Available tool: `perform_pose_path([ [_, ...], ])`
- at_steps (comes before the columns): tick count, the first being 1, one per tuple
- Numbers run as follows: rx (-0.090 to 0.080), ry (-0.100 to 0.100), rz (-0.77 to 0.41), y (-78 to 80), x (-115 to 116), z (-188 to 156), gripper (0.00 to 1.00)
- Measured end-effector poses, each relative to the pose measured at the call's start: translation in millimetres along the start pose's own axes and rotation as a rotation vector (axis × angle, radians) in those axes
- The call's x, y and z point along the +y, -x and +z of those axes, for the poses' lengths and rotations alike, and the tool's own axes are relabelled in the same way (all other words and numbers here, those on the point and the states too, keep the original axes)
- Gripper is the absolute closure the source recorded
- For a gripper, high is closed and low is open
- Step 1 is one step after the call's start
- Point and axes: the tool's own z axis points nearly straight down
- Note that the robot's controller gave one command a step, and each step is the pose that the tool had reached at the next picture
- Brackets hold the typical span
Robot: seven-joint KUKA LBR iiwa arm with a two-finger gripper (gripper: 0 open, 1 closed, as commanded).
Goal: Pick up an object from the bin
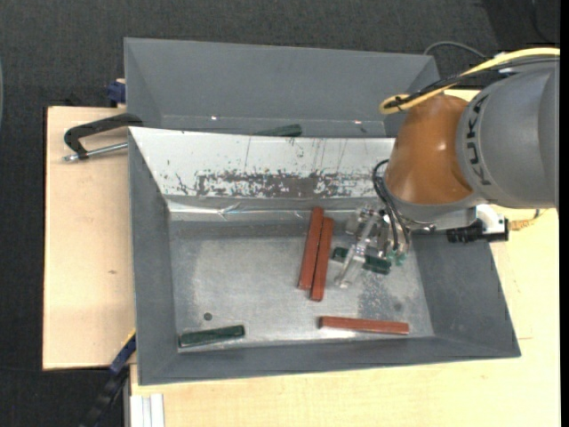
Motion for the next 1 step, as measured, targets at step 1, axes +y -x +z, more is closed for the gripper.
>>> perform_pose_path([
  [1,-0.001,0.003,0.029,5.0,-35.0,4.0,0.00],
])
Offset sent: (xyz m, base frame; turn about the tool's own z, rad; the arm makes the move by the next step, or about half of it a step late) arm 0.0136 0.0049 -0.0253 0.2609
